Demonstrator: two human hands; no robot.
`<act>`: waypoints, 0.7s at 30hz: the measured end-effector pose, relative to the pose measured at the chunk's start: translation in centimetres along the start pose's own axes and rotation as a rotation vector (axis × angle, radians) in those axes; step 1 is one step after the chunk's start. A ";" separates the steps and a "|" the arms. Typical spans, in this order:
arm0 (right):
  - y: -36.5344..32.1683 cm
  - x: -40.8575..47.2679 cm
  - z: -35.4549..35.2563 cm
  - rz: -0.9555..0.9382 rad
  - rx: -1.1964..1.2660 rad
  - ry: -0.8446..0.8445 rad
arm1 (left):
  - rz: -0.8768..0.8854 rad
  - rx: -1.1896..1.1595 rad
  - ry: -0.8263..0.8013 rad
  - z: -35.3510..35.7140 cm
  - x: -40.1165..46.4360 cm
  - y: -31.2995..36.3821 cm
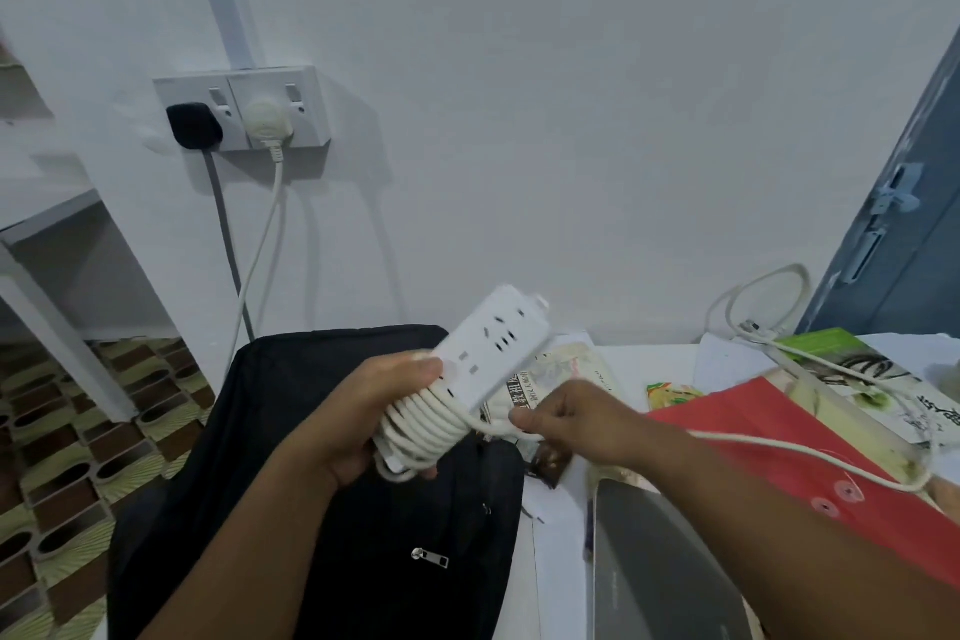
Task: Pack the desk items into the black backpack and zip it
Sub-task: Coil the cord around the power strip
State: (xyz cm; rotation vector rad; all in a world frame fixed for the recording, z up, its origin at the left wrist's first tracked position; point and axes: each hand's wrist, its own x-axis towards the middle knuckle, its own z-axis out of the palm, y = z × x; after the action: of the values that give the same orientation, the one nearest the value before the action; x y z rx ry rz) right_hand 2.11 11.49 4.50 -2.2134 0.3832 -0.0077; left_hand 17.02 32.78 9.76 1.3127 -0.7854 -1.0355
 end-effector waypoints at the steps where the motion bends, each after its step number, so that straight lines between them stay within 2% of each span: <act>1: -0.3 0.4 -0.8 -0.031 -0.055 0.053 | -0.007 0.084 -0.082 0.0 0.0 0.3; 3: -2.0 1.3 -2.5 -0.106 -0.109 0.131 | -0.017 0.276 -0.188 0.6 0.2 1.0; 6: -6.2 2.0 -4.9 -0.101 -0.128 0.206 | -0.059 0.579 -0.221 1.8 1.3 1.7; 8: -8.7 2.0 -5.8 -0.117 -0.181 0.198 | -0.066 0.711 -0.256 2.7 1.8 2.2; 11: -11.0 1.5 -5.9 -0.117 -0.238 0.176 | -0.060 0.675 -0.286 3.1 2.1 2.2; 15: -12.0 0.2 -5.0 -0.133 -0.174 0.194 | -0.051 0.528 -0.120 2.5 2.0 0.7; 19: -11.5 -1.1 -2.9 -0.155 -0.088 0.071 | -0.085 0.476 -0.109 2.0 1.9 -0.7; 21: -10.7 -1.4 -2.5 -0.168 -0.049 0.076 | -0.066 0.467 -0.059 1.7 1.9 -1.2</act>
State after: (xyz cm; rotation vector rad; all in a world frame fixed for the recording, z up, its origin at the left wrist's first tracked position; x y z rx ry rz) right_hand 3.30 16.12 14.48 -2.2927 0.2404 -0.1753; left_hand 15.94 30.47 8.60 1.7172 -1.0781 -0.9792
